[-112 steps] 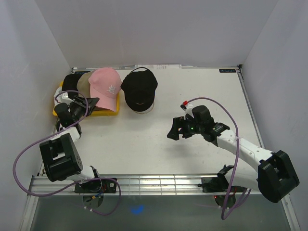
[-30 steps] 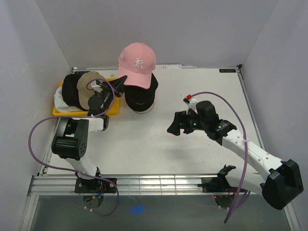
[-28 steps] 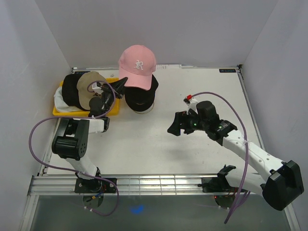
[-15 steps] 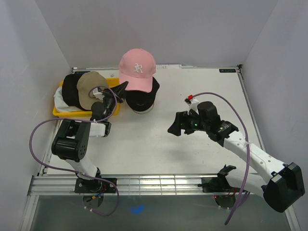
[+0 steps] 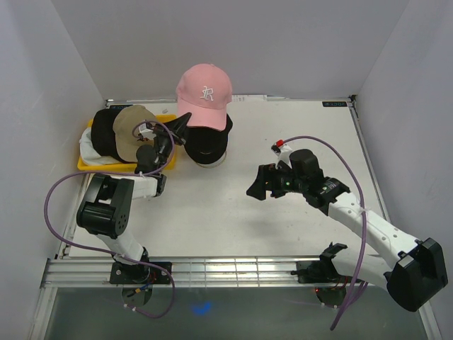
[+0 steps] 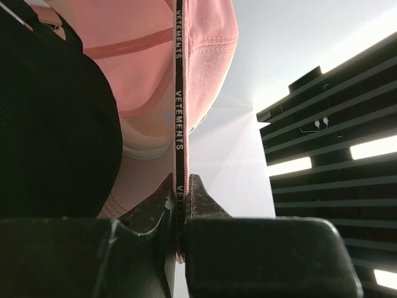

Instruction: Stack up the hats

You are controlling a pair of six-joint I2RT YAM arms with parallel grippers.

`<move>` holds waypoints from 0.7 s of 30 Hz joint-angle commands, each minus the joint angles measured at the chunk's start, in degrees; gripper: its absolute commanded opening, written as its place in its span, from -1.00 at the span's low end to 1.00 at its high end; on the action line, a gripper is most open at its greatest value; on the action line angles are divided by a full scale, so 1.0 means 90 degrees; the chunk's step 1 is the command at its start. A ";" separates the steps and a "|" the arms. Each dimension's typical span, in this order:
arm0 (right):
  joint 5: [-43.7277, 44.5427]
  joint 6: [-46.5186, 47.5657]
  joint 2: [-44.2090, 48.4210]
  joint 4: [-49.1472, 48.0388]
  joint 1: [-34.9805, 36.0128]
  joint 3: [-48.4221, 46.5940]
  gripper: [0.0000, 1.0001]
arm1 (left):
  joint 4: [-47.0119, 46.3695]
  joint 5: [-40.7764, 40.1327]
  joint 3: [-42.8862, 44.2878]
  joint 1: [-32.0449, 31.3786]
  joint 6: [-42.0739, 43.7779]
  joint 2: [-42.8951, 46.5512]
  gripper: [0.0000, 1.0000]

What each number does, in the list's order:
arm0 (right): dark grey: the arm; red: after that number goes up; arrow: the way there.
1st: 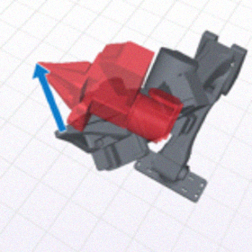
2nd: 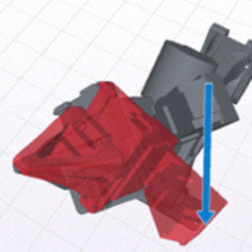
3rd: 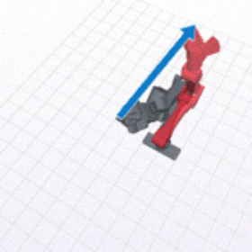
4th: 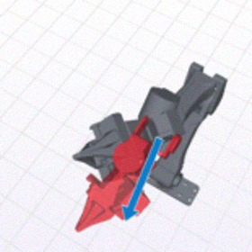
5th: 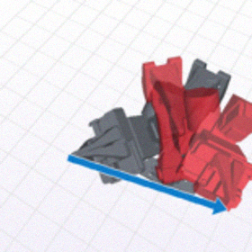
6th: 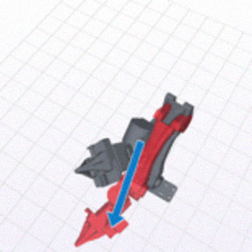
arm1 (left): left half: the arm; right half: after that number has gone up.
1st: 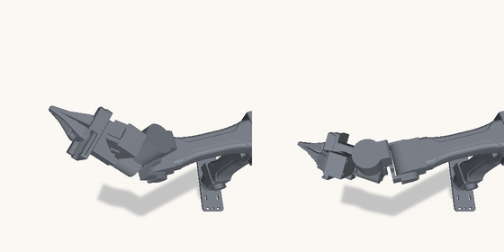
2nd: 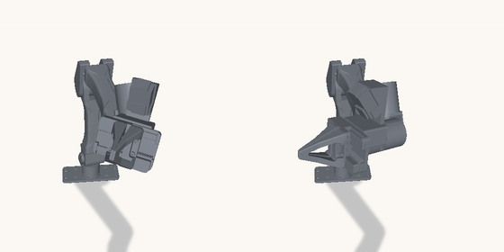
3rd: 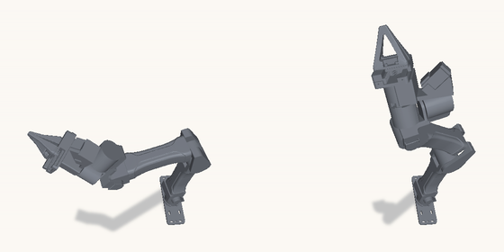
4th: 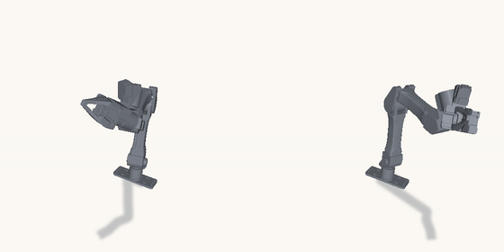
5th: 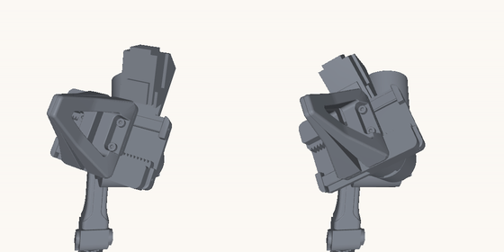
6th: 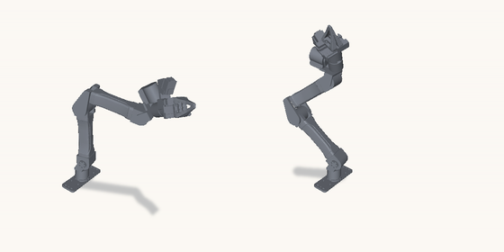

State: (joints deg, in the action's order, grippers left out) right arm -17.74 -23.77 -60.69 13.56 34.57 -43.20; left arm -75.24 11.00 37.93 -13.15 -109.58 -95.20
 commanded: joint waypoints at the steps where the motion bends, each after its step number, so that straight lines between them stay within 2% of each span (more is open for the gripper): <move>1: 0.0047 0.0034 -0.0015 -0.0130 -0.0013 -0.0229 0.80 | -0.2489 -0.0188 0.0161 -0.0082 -0.0042 0.0147 -1.00; 21: 0.0008 -0.0152 0.0210 -0.0169 -0.0013 -0.0180 0.80 | -0.2509 -0.0402 -0.0689 -0.0238 0.0154 0.1036 -1.00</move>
State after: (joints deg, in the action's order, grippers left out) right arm -17.74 -24.25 -60.23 13.56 34.57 -43.20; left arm -75.02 8.86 33.17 -14.98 -108.66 -90.04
